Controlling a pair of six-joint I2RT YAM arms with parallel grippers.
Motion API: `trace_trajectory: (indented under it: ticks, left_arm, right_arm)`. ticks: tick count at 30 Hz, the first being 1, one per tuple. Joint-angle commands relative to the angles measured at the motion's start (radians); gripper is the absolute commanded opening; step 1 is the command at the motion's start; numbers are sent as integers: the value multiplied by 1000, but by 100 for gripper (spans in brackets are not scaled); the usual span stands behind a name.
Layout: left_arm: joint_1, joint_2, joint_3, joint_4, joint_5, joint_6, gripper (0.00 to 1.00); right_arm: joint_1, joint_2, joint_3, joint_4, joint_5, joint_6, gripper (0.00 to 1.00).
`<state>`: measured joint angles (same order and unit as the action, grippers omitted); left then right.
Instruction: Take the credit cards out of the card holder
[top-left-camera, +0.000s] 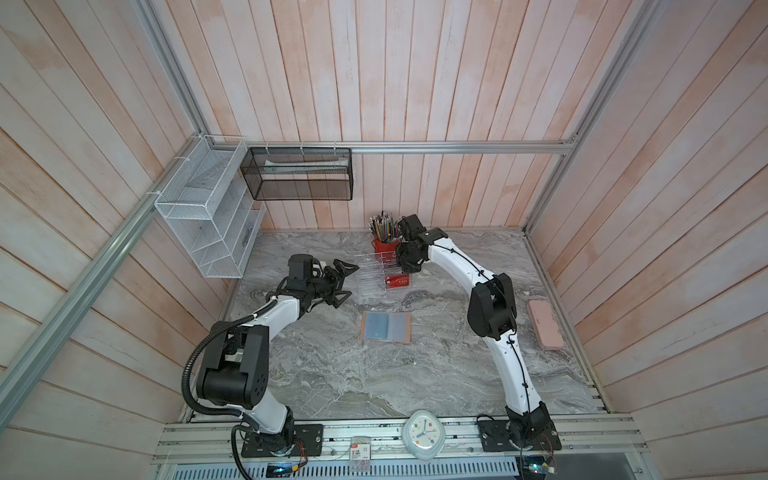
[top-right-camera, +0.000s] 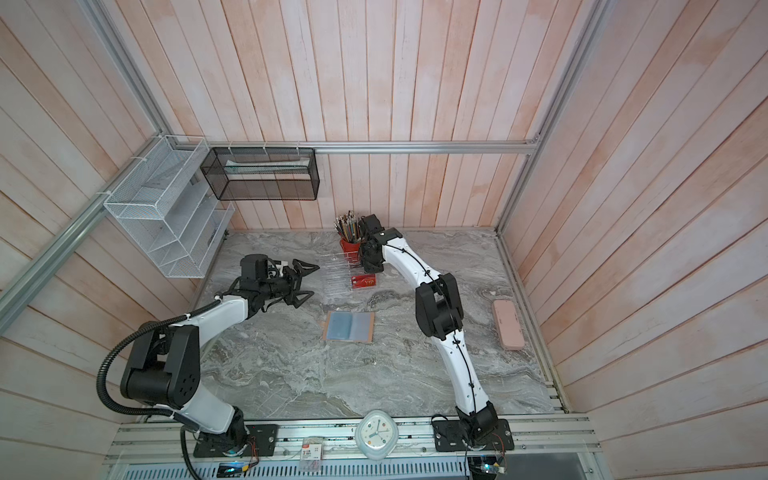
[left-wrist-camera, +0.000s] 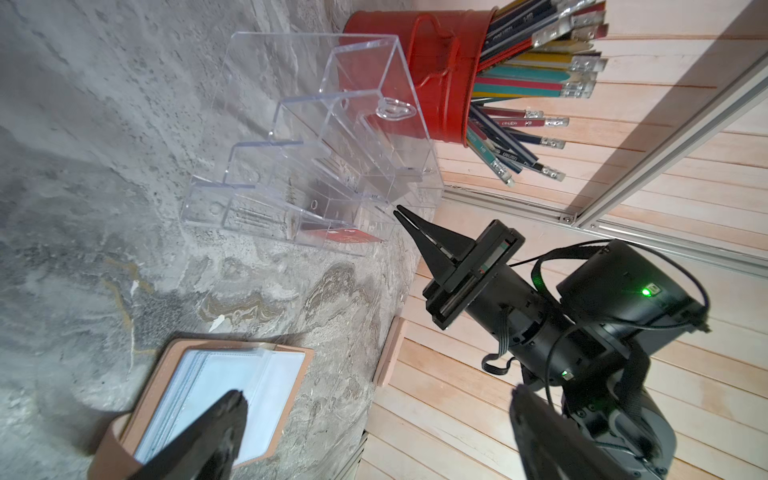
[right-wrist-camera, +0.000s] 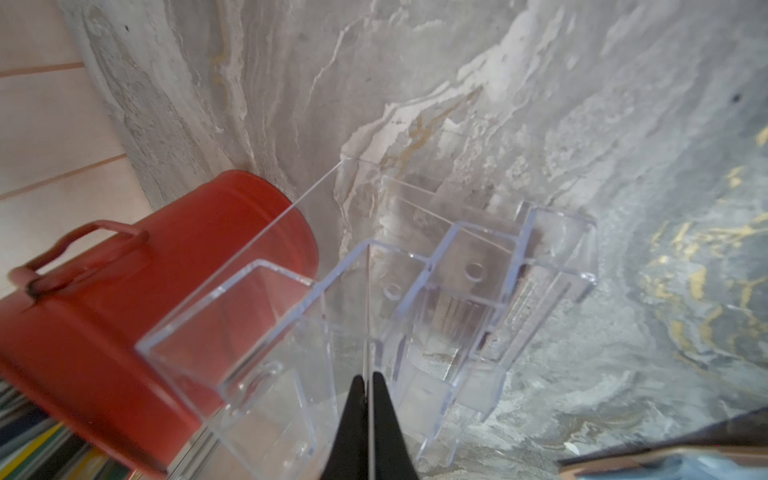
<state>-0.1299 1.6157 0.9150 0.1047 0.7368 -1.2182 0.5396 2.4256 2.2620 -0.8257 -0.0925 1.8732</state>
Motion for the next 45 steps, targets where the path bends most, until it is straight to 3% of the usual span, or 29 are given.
trace_trajectory:
  ticks: [1, 13, 45]
  left_arm:
    - [6, 15, -15, 13, 15, 23, 100]
    - [7, 2, -22, 8, 8, 21, 100]
    - [-19, -23, -19, -23, -31, 22, 100]
  right_arm:
    - [-3, 42, 30, -36, -3, -14, 0]
    - [-9, 36, 72, -56, 10, -50, 9]
    - [-15, -3, 71, -25, 0, -150, 22]
